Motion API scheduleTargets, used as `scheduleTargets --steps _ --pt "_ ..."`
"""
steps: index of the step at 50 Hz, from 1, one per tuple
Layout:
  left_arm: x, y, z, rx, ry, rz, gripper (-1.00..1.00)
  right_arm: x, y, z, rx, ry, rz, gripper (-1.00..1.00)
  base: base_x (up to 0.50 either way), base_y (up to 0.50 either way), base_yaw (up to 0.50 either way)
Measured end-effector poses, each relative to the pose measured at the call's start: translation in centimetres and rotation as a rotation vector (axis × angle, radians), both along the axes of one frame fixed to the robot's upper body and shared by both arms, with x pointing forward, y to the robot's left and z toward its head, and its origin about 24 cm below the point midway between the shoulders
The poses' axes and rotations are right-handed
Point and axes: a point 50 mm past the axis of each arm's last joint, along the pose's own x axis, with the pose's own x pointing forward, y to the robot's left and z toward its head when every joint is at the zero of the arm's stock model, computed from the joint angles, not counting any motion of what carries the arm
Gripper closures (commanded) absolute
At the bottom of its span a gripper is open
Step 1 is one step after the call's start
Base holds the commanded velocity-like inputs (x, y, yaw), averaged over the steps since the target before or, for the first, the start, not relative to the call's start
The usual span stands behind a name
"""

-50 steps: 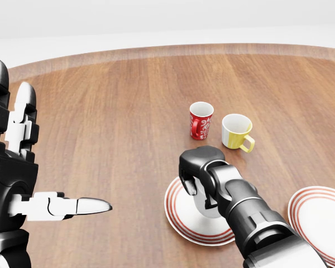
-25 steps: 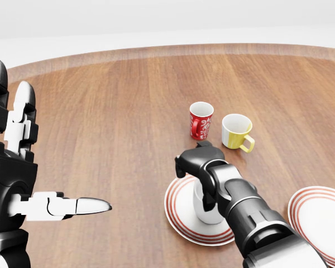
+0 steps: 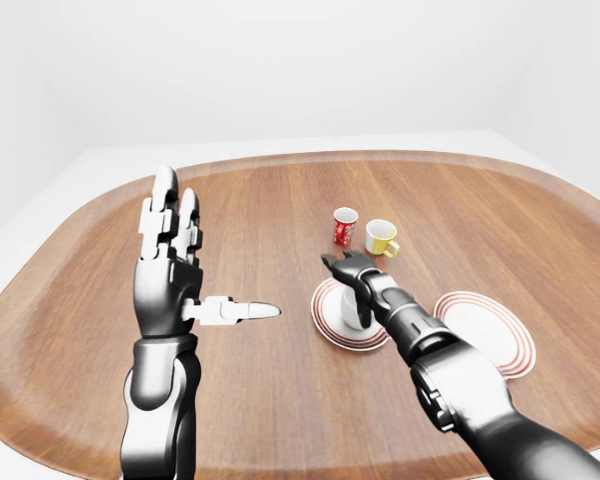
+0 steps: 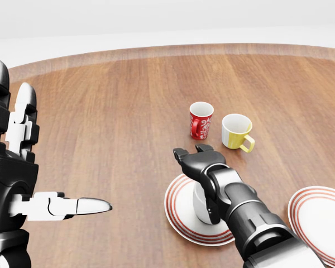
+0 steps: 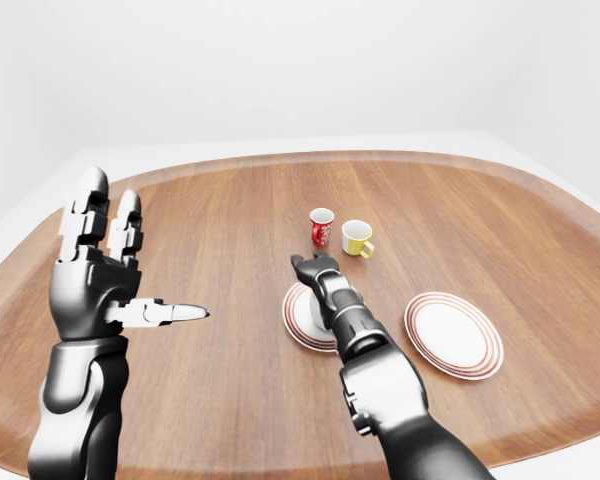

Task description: Put the white mug on the left plate.

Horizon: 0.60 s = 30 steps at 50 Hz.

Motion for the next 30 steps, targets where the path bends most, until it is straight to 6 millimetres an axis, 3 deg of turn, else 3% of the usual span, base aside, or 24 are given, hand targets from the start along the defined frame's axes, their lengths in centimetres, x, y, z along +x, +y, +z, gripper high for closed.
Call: scheduleTargets --steps 20,30 --pt "0.0 0.0 -0.1 -0.001 0.005 0.0 -1.0 0.3 -0.3 0.5 -0.006 0.002 -0.007 -1.0 0.0 0.0 0.0" --pt "0.0 -0.1 -0.1 0.0 0.004 -0.001 -1.0 0.9 -0.6 1.9 0.018 -0.001 -0.004 -1.0 0.0 0.0 0.0"
